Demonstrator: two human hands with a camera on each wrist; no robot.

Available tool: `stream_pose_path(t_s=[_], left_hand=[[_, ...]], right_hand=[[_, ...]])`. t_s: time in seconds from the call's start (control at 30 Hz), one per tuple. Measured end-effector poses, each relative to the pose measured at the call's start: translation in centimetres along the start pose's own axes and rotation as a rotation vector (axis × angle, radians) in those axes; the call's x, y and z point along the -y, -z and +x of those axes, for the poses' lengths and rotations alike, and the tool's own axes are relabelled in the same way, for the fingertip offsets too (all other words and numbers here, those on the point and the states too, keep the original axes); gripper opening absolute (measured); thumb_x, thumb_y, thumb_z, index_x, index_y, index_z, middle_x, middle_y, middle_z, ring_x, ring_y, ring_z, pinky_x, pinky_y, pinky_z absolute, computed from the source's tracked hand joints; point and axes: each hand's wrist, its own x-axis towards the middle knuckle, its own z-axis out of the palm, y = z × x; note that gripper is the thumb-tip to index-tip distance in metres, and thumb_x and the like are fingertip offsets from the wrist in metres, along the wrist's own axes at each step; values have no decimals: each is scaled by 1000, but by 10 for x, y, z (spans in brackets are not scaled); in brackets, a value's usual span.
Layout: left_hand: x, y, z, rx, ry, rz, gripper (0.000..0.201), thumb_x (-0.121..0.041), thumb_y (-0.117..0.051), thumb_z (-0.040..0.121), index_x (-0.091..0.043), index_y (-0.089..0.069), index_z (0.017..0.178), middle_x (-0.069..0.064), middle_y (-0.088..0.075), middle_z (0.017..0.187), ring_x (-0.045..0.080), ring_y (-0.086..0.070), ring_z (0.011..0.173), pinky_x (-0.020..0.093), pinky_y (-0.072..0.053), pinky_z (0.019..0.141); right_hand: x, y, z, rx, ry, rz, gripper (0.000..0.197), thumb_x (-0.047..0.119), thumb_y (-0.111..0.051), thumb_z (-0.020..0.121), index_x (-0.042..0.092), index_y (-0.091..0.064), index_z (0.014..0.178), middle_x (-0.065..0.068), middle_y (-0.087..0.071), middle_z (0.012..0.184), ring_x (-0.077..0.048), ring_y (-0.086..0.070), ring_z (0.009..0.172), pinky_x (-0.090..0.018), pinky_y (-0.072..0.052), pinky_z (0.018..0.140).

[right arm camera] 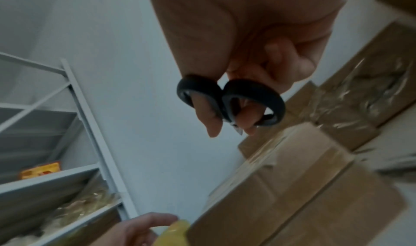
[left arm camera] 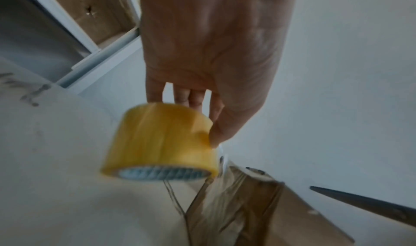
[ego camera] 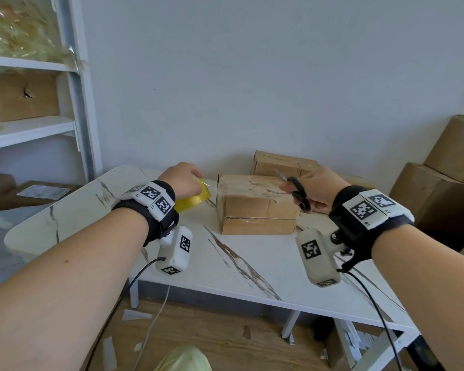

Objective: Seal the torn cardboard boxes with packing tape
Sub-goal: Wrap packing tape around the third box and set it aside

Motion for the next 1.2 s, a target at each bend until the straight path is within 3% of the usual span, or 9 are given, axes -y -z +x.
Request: stream_pose_path(t_s=[0.1, 0.27, 0.43, 0.6, 0.7, 0.87, 0.93, 1.03, 1.2], left_hand=[[0, -4, 1, 24, 16, 181, 54, -11, -67, 73, -27, -50, 122, 2, -54, 123, 22, -50, 96, 28, -41, 73], [-13, -22, -3, 229, -1, 411, 52, -7, -70, 74, -19, -57, 122, 4, -57, 124, 26, -56, 107, 32, -49, 80], [-36, -23, -1, -67, 33, 89, 25, -10, -47, 88, 1, -68, 96, 15, -70, 96, 33, -66, 93, 34, -53, 79], [-59, -29, 5, 54, 84, 36, 42, -45, -64, 82, -3, -65, 77, 9, -71, 71, 24, -71, 72, 29, -56, 74], [-62, -31, 14, 89, 112, 40, 37, -40, -73, 77, -3, -70, 80, 8, -73, 73, 20, -73, 71, 30, -58, 76], [-68, -26, 22, 184, 233, -108, 32, -24, -77, 78, 1, -59, 85, 12, -70, 77, 19, -71, 62, 29, -60, 67], [-68, -26, 26, 176, 237, -83, 35, -27, -78, 77, 1, -60, 87, 14, -72, 86, 24, -72, 79, 34, -57, 81], [-67, -25, 30, 203, 269, -90, 39, -29, -78, 76, 2, -61, 89, 13, -71, 86, 23, -71, 84, 33, -56, 84], [-57, -27, 38, 332, 337, -137, 53, -39, -79, 72, 3, -65, 101, 13, -74, 86, 27, -70, 91, 35, -53, 91]], right_hand=[[-21, 16, 5, -33, -47, -159, 29, 33, -69, 83, 4, -69, 79, -4, -61, 59, -12, -41, 41, -20, -32, 39], [-57, 27, 15, -2, -181, -318, 29, 33, -66, 86, 6, -64, 77, -4, -60, 58, -14, -44, 40, -21, -33, 37], [-81, 19, 29, 23, -242, -421, 33, 37, -71, 81, 6, -66, 73, -6, -66, 66, -17, -51, 50, -24, -41, 50], [-93, 3, 45, 39, -252, -443, 32, 35, -72, 76, 4, -63, 72, -9, -68, 69, -24, -64, 64, -30, -57, 70], [-95, -2, 51, 116, -262, -445, 28, 27, -75, 67, 2, -65, 77, -11, -73, 73, -26, -70, 70, -39, -58, 78], [-89, -2, 59, 140, -236, -506, 24, 21, -76, 71, 4, -61, 79, -13, -73, 83, -26, -71, 81, -38, -58, 79], [-85, -1, 66, 63, -217, -434, 14, 12, -69, 77, 1, -61, 82, -16, -71, 87, -29, -70, 84, -40, -58, 79], [-77, 2, 75, -77, -179, -208, 17, 12, -56, 88, -1, -64, 93, -16, -72, 90, -28, -70, 84, -39, -58, 79], [-55, -10, 72, 39, -158, 189, 33, 30, -50, 96, -2, -59, 99, -14, -66, 87, -27, -66, 79, -39, -57, 80]])
